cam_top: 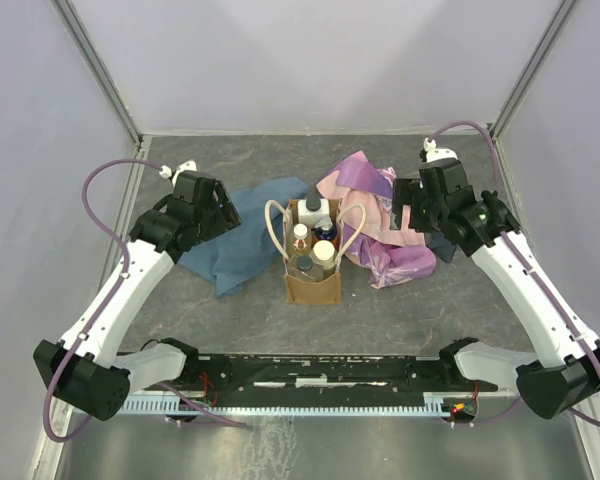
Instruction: Take the personal care products out of the canvas bag
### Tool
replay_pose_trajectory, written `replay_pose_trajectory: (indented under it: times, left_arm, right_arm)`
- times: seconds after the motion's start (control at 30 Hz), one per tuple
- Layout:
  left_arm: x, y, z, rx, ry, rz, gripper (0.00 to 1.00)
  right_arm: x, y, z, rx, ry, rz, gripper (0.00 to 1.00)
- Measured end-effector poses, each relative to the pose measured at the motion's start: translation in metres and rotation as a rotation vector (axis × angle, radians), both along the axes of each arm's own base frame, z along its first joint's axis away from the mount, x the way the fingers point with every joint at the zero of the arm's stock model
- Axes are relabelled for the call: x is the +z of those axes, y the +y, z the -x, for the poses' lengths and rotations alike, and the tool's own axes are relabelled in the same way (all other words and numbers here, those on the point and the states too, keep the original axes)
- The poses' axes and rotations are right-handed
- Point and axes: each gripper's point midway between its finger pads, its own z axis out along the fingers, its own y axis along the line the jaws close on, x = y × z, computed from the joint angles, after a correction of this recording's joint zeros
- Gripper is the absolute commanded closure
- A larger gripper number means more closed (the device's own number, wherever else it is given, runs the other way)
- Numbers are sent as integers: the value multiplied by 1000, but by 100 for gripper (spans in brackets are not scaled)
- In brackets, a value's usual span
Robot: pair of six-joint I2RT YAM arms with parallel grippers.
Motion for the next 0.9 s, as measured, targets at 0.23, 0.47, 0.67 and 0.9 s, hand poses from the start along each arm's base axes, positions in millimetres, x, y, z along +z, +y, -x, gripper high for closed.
replay_pose_trajectory:
  times: [0.23, 0.47, 0.67, 0.9]
  left_arm:
    - [-8, 0, 7, -10, 19, 4, 22]
    - [-19, -2, 17, -32, 39, 24, 23]
    - [-53, -5, 38, -47, 111, 55, 23]
    - [-78, -9, 51, -53, 176, 84, 24]
  right_arm:
    - [-8, 3, 0, -11, 18, -20, 0]
    - [-38, 22, 9, 41, 106, -94, 0]
    - [-74, 51, 33, 143, 215, -233, 0]
    - [-64, 60, 46, 206, 180, -306, 0]
